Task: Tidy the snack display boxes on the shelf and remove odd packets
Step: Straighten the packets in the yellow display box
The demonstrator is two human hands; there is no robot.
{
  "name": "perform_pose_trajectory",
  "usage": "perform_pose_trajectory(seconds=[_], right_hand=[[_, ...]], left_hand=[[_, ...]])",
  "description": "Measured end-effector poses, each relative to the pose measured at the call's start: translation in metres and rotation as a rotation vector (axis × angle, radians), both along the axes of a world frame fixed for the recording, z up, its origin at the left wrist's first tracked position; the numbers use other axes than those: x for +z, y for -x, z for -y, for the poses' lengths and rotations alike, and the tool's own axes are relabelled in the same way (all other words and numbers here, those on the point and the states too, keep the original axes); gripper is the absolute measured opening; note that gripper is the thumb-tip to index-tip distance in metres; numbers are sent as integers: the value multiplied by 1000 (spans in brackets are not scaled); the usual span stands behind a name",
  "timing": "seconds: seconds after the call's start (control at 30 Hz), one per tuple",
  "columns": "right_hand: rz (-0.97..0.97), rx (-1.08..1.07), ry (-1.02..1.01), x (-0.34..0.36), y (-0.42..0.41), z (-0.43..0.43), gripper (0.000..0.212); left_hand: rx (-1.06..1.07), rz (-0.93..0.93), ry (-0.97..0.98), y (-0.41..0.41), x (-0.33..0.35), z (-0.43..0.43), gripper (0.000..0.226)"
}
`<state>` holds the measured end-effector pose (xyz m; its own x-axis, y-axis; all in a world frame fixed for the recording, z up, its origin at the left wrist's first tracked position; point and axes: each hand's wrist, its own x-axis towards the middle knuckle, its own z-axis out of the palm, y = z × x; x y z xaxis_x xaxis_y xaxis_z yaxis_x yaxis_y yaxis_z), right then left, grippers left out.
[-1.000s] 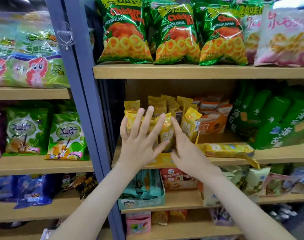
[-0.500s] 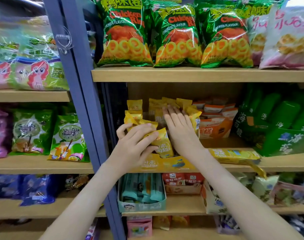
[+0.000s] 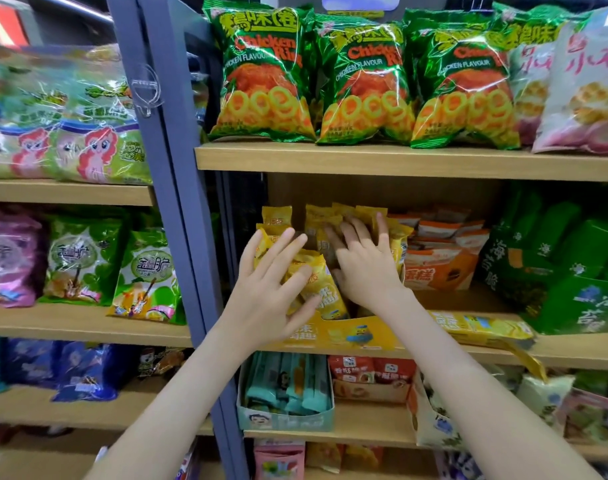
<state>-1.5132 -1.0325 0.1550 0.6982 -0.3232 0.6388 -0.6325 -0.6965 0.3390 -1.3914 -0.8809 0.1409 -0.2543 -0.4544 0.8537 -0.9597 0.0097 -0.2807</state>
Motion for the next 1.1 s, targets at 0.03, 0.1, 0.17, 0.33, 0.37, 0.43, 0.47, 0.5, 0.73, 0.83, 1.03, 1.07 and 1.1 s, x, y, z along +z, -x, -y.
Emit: perform_pose_trajectory(seconds=[0.03, 0.1, 0.17, 0.33, 0.37, 0.43, 0.47, 0.5, 0.73, 0.83, 1.03, 1.07, 1.1], right_hand=[[3, 8, 3, -1, 0, 0, 79], [19, 36, 19, -2, 3, 0, 72], [17, 75, 50, -5, 6, 1, 66], [44, 168, 63, -5, 5, 3, 52], [50, 190, 49, -3, 2, 4, 54], [60, 220, 13, 3, -5, 5, 61], [66, 225, -3, 4, -8, 5, 62], [70, 224, -15, 5, -12, 6, 62], [142, 245, -22, 1, -10, 6, 73], [137, 313, 23, 0, -2, 3, 68], [167, 633, -203, 2, 10, -2, 54], [153, 669, -229, 2, 11, -3, 52], [142, 696, -244, 2, 13, -5, 51]], left_hand=[[17, -9, -19, 2, 3, 2, 33], [69, -37, -59, 5, 6, 5, 41], [127, -65, -91, 6, 7, 5, 50], [116, -39, -101, 2, 8, -1, 47], [106, -23, -100, 1, 7, -3, 45], [87, 1, -97, -1, 5, -7, 43], [76, 9, -92, -2, 3, -9, 43], [65, 14, -86, -2, 2, -10, 43], [21, 25, -56, -3, -2, -10, 38], [30, 21, -50, -3, -2, -8, 37], [40, 13, -40, -5, -5, -3, 36], [40, 14, -38, -5, -5, -3, 36], [41, 17, -37, -6, -5, -2, 36]])
